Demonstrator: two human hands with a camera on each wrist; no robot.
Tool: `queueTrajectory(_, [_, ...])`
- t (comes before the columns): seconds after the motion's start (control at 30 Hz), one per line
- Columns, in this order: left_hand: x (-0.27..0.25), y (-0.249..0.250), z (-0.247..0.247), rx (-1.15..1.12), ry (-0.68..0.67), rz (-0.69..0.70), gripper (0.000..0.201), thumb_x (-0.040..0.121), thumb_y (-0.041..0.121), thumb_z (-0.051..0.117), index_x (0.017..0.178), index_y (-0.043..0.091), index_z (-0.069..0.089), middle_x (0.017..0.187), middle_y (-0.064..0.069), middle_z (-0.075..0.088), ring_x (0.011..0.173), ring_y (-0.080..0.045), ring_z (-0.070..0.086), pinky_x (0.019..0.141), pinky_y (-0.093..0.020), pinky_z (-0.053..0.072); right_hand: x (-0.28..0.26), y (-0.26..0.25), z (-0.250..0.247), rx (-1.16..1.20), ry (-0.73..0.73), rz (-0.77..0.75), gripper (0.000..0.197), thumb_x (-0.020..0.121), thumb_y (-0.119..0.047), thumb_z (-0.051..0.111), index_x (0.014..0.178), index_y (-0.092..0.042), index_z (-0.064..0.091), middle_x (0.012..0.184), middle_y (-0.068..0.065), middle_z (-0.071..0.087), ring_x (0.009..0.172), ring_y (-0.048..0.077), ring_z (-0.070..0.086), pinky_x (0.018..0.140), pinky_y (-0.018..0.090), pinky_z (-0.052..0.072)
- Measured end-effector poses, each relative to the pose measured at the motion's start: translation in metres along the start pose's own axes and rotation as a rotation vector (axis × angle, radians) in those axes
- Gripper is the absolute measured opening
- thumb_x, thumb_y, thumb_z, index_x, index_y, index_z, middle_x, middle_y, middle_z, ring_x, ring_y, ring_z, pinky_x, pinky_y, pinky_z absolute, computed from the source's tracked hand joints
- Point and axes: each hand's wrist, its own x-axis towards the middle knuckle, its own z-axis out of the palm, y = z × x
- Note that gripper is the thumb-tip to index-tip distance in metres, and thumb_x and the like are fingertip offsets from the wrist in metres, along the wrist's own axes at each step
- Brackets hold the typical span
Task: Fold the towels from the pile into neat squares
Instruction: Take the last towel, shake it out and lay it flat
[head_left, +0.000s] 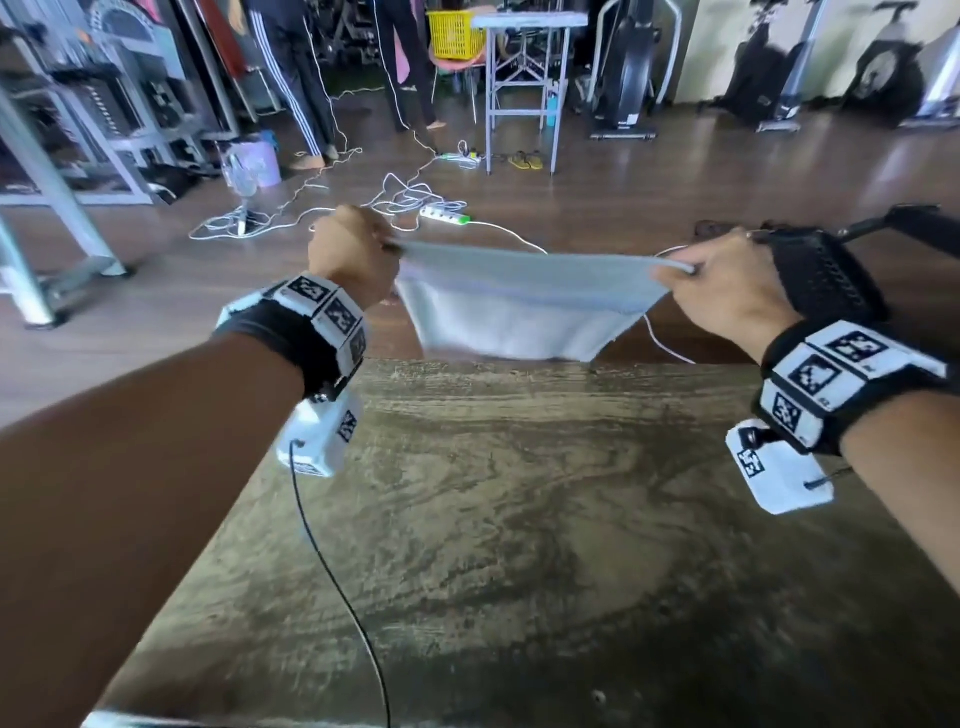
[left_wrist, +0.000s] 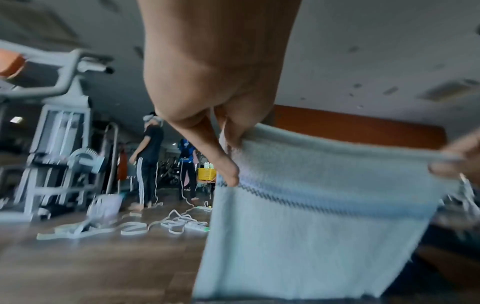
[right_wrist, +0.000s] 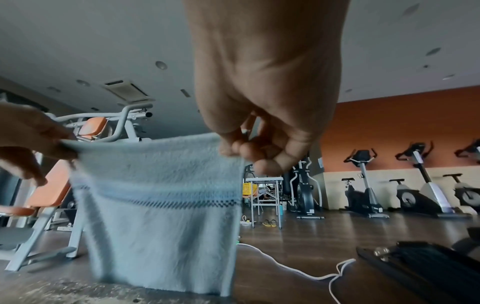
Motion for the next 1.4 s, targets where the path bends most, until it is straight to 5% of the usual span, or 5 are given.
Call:
queueTrajectory(0.33, [0.000, -0.011, 0.004, -0.285, 0.177, 0.038, 0.020, 0.083, 0.009, 0.062, 0.069, 0.023, 0.060, 0.076, 0.001, 0.067, 0.071, -0.014, 0.063, 0.066, -0.026, 0.052, 0.004, 0.009, 0.021, 0.474, -0.044, 0.156, 0.027, 0.095, -0.025, 0.069, 0.122, -0.020, 0.072, 0.109, -0.004, 0.075, 0.086, 0.009, 0.076, 0.082, 0.034, 0.061])
queueTrajectory(0.53, [-0.046, -0.063, 0.010, -0.082, -0.100, 0.047, 0.011, 0.080, 0.005, 0.071, 0.077, 0.015, 0.068, 0.070, -0.002, 0.067, 0.066, -0.016, 0.056, 0.063, -0.027, 0.045, -0.030, 0.027, 0.027, 0.296, -0.272, 0.184, 0.017, 0.093, -0.024, 0.070, 0.107, -0.029, 0.076, 0.099, 0.003, 0.078, 0.093, 0.021, 0.074, 0.093, 0.043, 0.059])
queueTrajectory(0.9, [-0.168, -0.104, -0.011, 0.203, -0.370, 0.117, 0.010, 0.084, 0.005, 0.068, 0.089, 0.012, 0.073, 0.091, -0.009, 0.069, 0.073, -0.023, 0.062, 0.065, -0.025, 0.047, -0.149, 0.018, -0.001, 0.013, -0.484, 0.009, 0.016, 0.095, -0.018, 0.067, 0.104, -0.012, 0.079, 0.103, 0.001, 0.074, 0.089, 0.020, 0.066, 0.060, 0.005, 0.038])
queueTrajectory(1.07, [-0.210, -0.097, -0.032, 0.137, -0.329, 0.121, 0.018, 0.086, 0.011, 0.070, 0.073, 0.020, 0.060, 0.066, 0.002, 0.059, 0.058, -0.019, 0.053, 0.049, -0.022, 0.036, -0.195, 0.020, -0.021, 0.256, -0.316, 0.154, 0.024, 0.095, -0.036, 0.065, 0.098, -0.013, 0.072, 0.090, 0.016, 0.071, 0.082, 0.031, 0.067, 0.078, 0.042, 0.051])
queueTrajectory(1.4, [-0.270, -0.076, -0.073, -0.039, -0.193, 0.156, 0.018, 0.088, 0.012, 0.066, 0.073, 0.014, 0.056, 0.060, 0.001, 0.052, 0.052, -0.014, 0.045, 0.046, -0.024, 0.035, -0.265, 0.001, -0.076, 0.329, -0.250, 0.051, 0.027, 0.100, -0.031, 0.059, 0.102, -0.005, 0.067, 0.094, 0.020, 0.068, 0.083, 0.028, 0.062, 0.075, 0.041, 0.046])
